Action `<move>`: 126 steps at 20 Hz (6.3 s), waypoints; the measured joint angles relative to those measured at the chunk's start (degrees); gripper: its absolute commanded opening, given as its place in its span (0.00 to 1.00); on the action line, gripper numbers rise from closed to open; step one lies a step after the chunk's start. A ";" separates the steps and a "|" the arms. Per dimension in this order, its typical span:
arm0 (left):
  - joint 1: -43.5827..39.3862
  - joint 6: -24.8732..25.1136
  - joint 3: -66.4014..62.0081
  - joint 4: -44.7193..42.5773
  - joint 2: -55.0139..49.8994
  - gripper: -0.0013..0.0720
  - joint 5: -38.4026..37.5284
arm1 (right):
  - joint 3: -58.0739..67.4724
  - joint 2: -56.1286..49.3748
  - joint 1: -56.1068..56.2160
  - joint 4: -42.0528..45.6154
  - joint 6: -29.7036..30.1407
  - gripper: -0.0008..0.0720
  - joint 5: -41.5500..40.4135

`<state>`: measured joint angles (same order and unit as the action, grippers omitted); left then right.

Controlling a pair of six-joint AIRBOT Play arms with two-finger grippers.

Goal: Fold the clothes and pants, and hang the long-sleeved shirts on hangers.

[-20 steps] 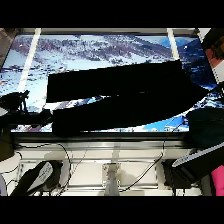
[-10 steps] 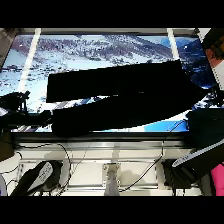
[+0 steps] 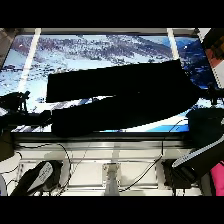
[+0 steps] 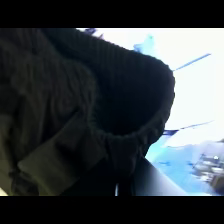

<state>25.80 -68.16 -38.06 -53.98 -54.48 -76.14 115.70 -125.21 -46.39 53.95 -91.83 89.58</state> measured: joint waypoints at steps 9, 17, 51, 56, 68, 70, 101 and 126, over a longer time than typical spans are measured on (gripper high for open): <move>0.00 3.82 -1.60 0.28 1.51 0.02 -2.99 | -0.31 9.33 -2.84 1.29 2.67 0.03 9.20; 0.00 8.61 -1.97 1.77 14.86 0.02 -15.10 | -5.97 25.07 -6.67 8.20 1.95 0.04 15.54; -15.76 32.48 -46.69 68.72 -45.13 0.31 45.16 | 1.03 11.91 7.37 2.47 -19.12 0.78 -29.97; -22.27 37.05 -48.00 65.29 -42.88 0.31 34.27 | 1.44 11.54 -0.98 5.09 -10.69 0.96 -11.10; -52.24 32.59 -48.28 50.45 -43.76 0.62 46.45 | 1.22 2.29 -5.75 3.52 -5.62 0.96 0.07; -55.76 32.22 -48.28 50.16 -45.00 0.62 51.10 | 1.20 1.03 -5.73 0.90 -4.52 0.96 -2.05; -66.49 0.42 -48.37 54.03 -61.53 0.02 60.04 | 1.22 17.03 8.13 -20.87 4.15 0.03 -3.67; -39.21 10.01 -48.37 28.44 -24.70 0.02 37.73 | 2.75 18.36 51.17 1.57 3.91 0.03 -5.75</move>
<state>-13.41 -58.15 -86.43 -25.54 -79.18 -38.41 118.45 -106.85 4.78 55.53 -87.92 83.83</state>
